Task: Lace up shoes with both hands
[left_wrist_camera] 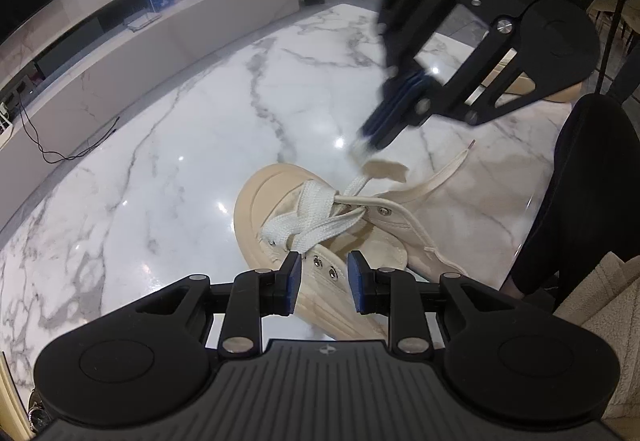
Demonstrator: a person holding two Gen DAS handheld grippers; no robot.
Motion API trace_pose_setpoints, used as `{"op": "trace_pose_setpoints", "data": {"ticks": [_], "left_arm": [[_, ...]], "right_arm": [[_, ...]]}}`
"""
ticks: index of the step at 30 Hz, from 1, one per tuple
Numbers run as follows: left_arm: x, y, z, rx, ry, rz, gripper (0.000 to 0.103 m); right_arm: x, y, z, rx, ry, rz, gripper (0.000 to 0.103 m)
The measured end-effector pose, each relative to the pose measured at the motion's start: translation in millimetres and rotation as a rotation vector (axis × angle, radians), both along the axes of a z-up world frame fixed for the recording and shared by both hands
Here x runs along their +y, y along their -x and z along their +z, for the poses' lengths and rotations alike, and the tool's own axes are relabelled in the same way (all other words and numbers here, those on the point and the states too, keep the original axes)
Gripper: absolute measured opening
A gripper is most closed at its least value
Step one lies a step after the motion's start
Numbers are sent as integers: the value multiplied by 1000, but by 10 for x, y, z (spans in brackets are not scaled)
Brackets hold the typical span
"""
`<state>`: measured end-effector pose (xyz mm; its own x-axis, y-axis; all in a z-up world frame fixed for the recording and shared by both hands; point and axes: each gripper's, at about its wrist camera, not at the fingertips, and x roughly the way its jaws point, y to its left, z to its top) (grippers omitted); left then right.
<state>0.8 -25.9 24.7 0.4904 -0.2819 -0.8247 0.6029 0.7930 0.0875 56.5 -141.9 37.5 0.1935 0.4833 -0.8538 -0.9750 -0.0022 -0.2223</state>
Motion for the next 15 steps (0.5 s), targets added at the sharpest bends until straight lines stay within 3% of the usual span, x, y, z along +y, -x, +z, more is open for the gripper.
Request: {"op": "trace_pose_setpoints", "data": {"ticks": [4, 8, 11, 13, 15], "left_arm": [[37, 30, -5, 1, 0, 2, 24], [92, 31, -18, 4, -2, 18, 24], [137, 21, -31, 6, 2, 34, 24], [162, 8, -43, 8, 8, 45, 24], [173, -10, -56, 13, 17, 49, 24]], "right_arm": [[266, 84, -17, -19, 1, 65, 1], [459, 153, -135, -96, 53, 123, 2], [471, 128, -151, -78, 47, 125, 3], [437, 119, -124, -70, 33, 117, 7], [421, 119, -93, -70, 17, 104, 24]]}}
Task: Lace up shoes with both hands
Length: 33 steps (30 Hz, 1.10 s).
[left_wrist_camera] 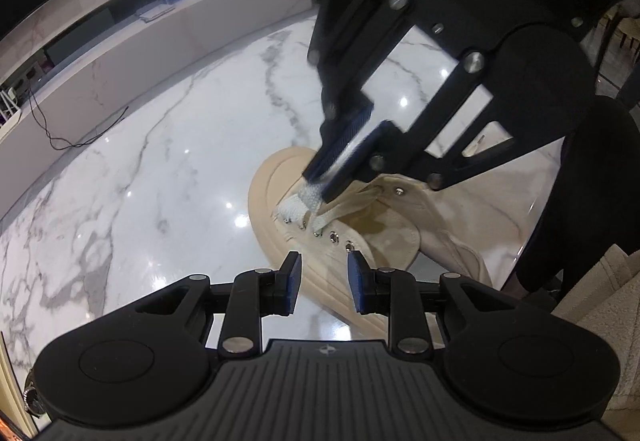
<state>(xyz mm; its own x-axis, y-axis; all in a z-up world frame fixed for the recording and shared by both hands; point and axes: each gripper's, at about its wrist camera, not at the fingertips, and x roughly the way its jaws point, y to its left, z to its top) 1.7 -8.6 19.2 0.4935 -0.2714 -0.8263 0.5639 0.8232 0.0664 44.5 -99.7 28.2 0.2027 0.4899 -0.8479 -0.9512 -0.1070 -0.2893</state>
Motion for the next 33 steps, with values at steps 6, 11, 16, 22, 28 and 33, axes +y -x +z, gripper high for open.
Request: {"op": "trace_pose_setpoints", "data": {"ticks": [6, 11, 16, 22, 28, 33], "left_arm": [[-18, 0, -9, 6, 16, -18, 24], [33, 11, -16, 4, 18, 0, 24], [42, 0, -15, -8, 26, 1, 24], [26, -21, 0, -29, 24, -5, 24], [1, -21, -17, -28, 7, -9, 24], [0, -47, 2, -36, 7, -2, 24]], "right_arm": [[-72, 3, 86, 15, -30, -30, 25], [-256, -123, 33, -12, 9, -120, 25], [-454, -219, -128, -9, 71, -198, 25], [-590, -176, -277, 84, 106, -229, 25], [-679, -261, -353, 55, 99, -324, 25], [-687, -415, -388, 68, 77, -365, 25]]}}
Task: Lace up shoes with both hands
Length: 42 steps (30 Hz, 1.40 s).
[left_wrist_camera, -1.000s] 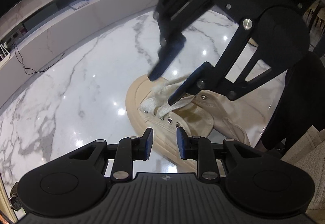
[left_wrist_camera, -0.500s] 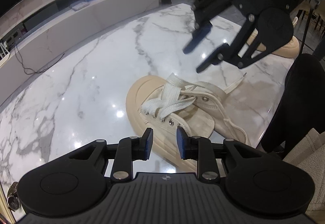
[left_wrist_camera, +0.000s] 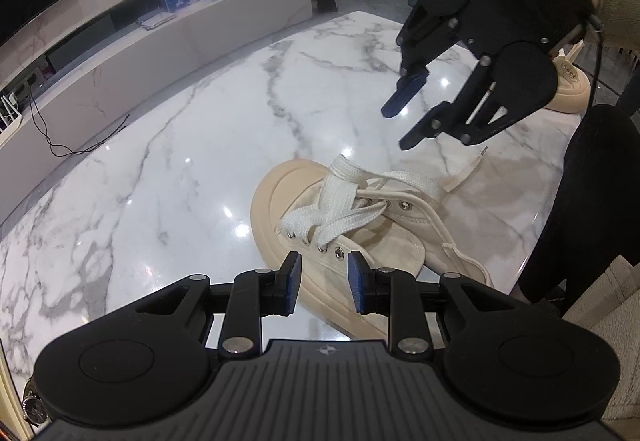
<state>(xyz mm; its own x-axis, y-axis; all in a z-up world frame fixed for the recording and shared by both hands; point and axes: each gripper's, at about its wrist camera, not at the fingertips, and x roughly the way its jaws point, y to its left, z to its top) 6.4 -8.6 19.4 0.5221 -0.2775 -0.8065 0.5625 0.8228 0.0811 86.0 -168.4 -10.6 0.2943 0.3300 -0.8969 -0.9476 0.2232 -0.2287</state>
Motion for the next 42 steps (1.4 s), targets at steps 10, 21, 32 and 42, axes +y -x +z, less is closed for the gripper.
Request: {"op": "trace_pose_setpoints", "data": {"ticks": [10, 21, 32, 42], "left_arm": [[-3, -96, -17, 13, -2, -1, 24], [41, -93, -58, 31, -5, 11, 24], [73, 33, 1, 16, -10, 21, 24], [102, 146, 4, 20, -18, 33, 24]], "right_arm": [[152, -225, -230, 143, -65, 2, 16], [183, -89, 1, 7, -59, 92, 0], [302, 666, 503, -137, -94, 449, 0], [323, 998, 394, -97, -72, 514, 21]]}}
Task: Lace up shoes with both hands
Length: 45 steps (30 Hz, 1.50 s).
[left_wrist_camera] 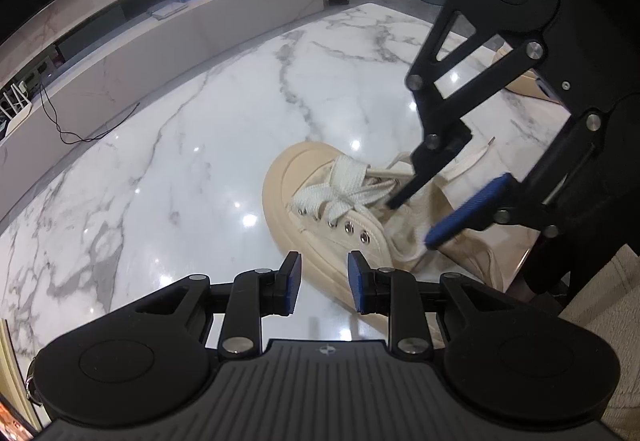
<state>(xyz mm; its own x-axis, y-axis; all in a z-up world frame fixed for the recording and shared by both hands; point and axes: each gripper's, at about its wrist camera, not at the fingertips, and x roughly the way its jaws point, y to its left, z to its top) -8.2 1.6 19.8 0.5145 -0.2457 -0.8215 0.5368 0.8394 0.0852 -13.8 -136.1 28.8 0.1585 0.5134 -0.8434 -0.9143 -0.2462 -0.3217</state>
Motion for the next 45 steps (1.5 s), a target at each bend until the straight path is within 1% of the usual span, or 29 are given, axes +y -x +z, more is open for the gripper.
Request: {"op": "trace_pose_setpoints", "data": {"ticks": [3, 6, 8, 13, 17, 20, 22, 26, 29, 30, 32, 35, 38, 45], "left_arm": [[-1, 18, 2, -1, 0, 1, 24], [-14, 37, 3, -3, -3, -3, 24], [-20, 53, 12, -6, -3, -9, 24], [-33, 77, 44, -16, -2, -24, 24], [-53, 82, 54, -18, -1, -32, 24], [-93, 79, 57, -15, 12, -51, 24], [-134, 82, 61, -9, 35, -79, 24], [-203, 76, 34, 6, 49, -112, 24], [-248, 34, -32, 21, 44, -113, 24], [-254, 19, -49, 25, 45, -112, 24], [-265, -9, -78, 32, 48, -111, 18], [-256, -49, -94, 28, 53, -93, 15], [-228, -71, -77, 21, 58, -74, 12], [-148, -114, -73, 21, 51, -29, 11]], "right_arm": [[-17, -21, 30, 30, 1, -56, 21], [31, -86, 39, 59, 14, -166, 21], [56, -147, 49, 91, 4, -237, 21], [107, -234, -22, 155, 4, -301, 21], [204, -272, -235, 151, 32, -389, 21], [262, -341, -332, 132, 24, -461, 21], [266, -370, -363, 132, 15, -484, 20], [246, -392, -412, 112, 2, -489, 20], [222, -423, -427, 118, -17, -492, 17], [210, -435, -422, 124, -26, -494, 14], [189, -465, -408, 138, -45, -499, 8], [167, -493, -386, 152, -60, -496, 1], [139, -473, -337, 164, -50, -476, 1], [133, -381, -348, 151, 7, -429, 1]]}}
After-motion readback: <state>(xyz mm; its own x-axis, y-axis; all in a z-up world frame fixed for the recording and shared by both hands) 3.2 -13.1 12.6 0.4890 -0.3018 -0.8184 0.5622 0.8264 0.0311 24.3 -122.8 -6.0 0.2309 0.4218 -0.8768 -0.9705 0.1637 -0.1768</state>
